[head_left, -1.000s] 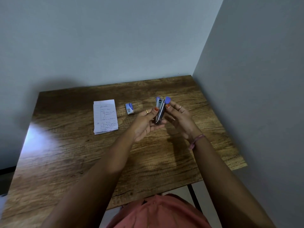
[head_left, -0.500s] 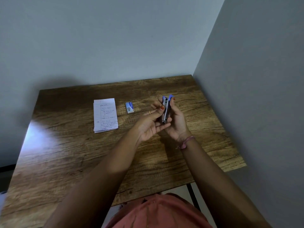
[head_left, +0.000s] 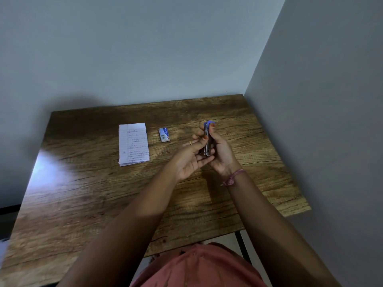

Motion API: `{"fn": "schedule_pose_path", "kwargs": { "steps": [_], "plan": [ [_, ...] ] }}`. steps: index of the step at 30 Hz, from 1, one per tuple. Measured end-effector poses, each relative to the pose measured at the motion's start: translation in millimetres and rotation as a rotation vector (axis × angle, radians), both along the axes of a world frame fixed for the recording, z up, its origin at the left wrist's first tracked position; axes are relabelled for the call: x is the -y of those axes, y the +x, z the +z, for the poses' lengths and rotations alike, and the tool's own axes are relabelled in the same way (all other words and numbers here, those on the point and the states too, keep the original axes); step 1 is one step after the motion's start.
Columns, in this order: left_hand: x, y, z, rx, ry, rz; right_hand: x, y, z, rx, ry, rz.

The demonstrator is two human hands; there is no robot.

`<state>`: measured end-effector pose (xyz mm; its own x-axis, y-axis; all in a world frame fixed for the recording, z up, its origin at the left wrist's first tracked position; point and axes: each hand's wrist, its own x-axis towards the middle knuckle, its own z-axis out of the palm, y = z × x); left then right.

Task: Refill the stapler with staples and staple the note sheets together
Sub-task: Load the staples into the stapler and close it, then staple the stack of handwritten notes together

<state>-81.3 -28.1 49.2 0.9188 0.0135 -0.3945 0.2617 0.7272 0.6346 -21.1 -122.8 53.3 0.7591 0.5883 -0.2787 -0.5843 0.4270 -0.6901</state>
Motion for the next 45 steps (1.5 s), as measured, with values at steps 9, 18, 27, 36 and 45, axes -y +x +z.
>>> {"fn": "schedule_pose_path", "kwargs": {
  "steps": [9,18,27,36,45],
  "plan": [
    [3.2,-1.4,-0.7,0.023,0.016,0.022,4.4,-1.2,-4.8,0.143,-0.145,-0.009],
    [-8.3,-4.8,-13.6,-0.024,-0.099,0.156,3.8,-6.9,-20.6,0.393,-0.389,-0.063],
    [-11.3,-7.5,-15.0,-0.061,0.133,0.138,-21.2,-12.3,-28.5,0.529,-0.79,-0.25],
    [-74.9,-16.6,-14.1,-0.14,0.731,0.239,-39.5,2.8,-33.1,0.779,-1.22,-0.203],
    [-138.8,-35.0,-14.1,-0.187,0.956,0.38,-49.1,4.0,-46.3,0.82,-1.546,-0.028]
  ]
}}
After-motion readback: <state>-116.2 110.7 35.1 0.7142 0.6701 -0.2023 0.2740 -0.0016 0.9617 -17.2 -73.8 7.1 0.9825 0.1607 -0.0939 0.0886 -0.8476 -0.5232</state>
